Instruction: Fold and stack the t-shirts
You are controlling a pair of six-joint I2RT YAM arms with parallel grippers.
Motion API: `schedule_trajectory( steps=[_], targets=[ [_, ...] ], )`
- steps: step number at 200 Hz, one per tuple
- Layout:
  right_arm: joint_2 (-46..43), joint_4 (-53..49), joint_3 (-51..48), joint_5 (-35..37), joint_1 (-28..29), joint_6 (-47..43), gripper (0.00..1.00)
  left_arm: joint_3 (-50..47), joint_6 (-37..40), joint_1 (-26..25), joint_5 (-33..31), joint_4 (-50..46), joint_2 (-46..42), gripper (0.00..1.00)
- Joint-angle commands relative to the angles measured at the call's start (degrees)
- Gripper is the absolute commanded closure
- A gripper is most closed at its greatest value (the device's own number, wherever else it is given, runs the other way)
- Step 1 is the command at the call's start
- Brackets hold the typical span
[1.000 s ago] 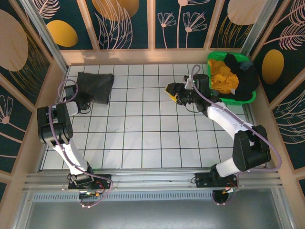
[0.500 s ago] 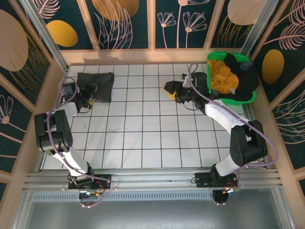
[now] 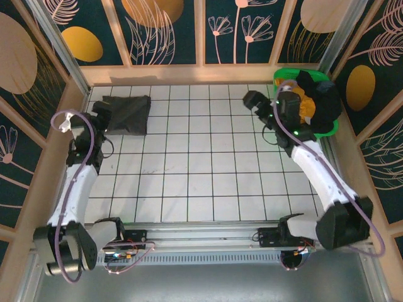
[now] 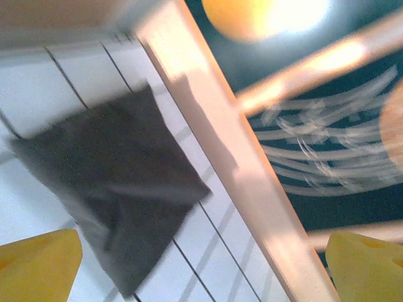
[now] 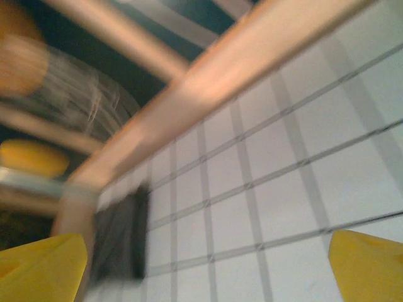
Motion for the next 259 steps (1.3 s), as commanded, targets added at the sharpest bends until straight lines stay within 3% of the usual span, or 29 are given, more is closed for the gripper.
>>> schedule_trajectory(
  steps=[1,22,32,53,102,130,142,149,173,198,224,236,247,259],
  targets=[
    [-6.7,0.6,-9.1,27.0,-0.5,-10.2,0.01,-5.0,3.4,-1.0,-20.2,-3.0,-3.6,0.01],
    [-13.6,18.3,-25.5,35.7,-0.9,-21.3,0.01,-14.5,22.2,-1.1,-19.2,12.3,-7.9,0.01],
    [-14.9,25.5,-32.3,38.6,-1.0,-26.8,0.01,-17.3,28.6,-1.7,-19.4,15.0,-8.2,0.01],
    [-12.3,30.0,-39.3,36.0,-2.4,-32.7,0.01,-22.2,36.6,-1.7,-14.9,18.8,-4.6,0.01],
    [1.9,48.1,-45.6,26.8,-5.6,-35.7,0.01,-27.8,42.1,-1.7,-10.4,38.2,11.4,0.01],
    [11.4,61.7,-42.9,18.4,-7.9,-40.5,0.01,-23.1,47.7,-1.6,-5.7,48.1,20.8,0.01],
    [15.2,64.6,-41.0,16.3,-9.2,-42.0,0.01,-18.8,46.4,-1.2,-4.9,44.2,24.3,0.01],
    [17.2,64.5,-39.9,16.3,-10.2,-40.9,0.01,-19.5,45.7,-1.2,-3.3,48.4,25.6,0.01],
    [17.6,64.9,-40.4,13.6,-13.5,-37.7,0.01,-25.0,46.7,-1.8,-3.4,55.3,22.2,0.01],
    [15.3,75.4,-47.4,10.1,-14.1,-38.2,0.01,-34.7,46.7,-2.0,-4.0,69.4,18.4,0.01],
    [19.4,88.6,-52.0,10.4,-14.3,-38.5,0.01,-35.6,50.2,-3.7,-1.1,73.5,21.2,0.01],
    [18.4,81.2,-49.1,10.3,-14.5,-37.6,0.01,-35.9,51.8,-4.7,-0.1,82.6,27.7,0.01],
    [18.5,80.2,-48.6,7.7,-15.8,-37.0,0.01,-32.5,51.5,-5.1,-1.3,69.9,24.7,0.01],
    [18.8,80.7,-48.6,7.8,-15.7,-37.2,0.01,-33.8,52.0,-5.7,-2.3,77.0,27.1,0.01]
  ],
)
